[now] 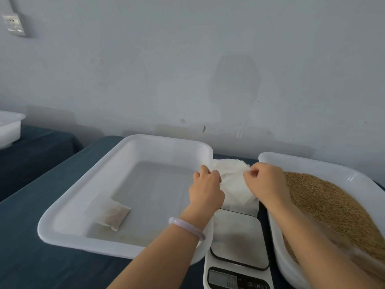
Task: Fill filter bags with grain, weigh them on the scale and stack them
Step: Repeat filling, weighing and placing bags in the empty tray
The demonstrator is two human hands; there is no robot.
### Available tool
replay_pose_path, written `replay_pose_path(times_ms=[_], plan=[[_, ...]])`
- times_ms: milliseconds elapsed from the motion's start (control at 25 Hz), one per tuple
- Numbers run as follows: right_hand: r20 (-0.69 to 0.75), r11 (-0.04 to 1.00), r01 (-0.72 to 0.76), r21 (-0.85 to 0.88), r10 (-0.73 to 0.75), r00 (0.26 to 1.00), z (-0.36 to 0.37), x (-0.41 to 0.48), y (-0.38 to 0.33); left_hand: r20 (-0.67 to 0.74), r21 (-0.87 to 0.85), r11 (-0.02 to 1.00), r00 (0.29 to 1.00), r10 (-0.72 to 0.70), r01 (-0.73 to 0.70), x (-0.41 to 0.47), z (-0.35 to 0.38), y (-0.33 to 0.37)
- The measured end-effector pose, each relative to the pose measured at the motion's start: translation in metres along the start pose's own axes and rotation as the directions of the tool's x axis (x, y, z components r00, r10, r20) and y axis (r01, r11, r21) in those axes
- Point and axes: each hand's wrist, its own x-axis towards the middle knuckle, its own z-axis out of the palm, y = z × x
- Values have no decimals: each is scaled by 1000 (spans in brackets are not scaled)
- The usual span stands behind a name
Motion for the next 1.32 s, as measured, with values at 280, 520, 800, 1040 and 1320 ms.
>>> replay_pose_path(times_ms=[280, 520, 800, 1040, 1320], plan=[[345, 402, -464, 789, 336, 877, -43, -13, 5, 31, -7, 1000, 1000, 3, -3, 0, 3, 1], [369, 197, -448, 872, 337, 867, -50, -19, 9, -213, -478, 867, 976, 36, -137, -2, -14, 15], [472, 299, -559, 773, 318, 822, -43, -26, 5, -206, -164, 597, 620, 758, -785, -8, -36, 15], [47, 635, -28, 772, -12, 999, -44, -45, 2, 5, -809, 560, 951, 310, -178, -13, -35, 3], [25, 877, 178, 446, -211, 977, -43, -53, 1, 171, -817, 574, 925, 338, -59, -19, -18, 2]])
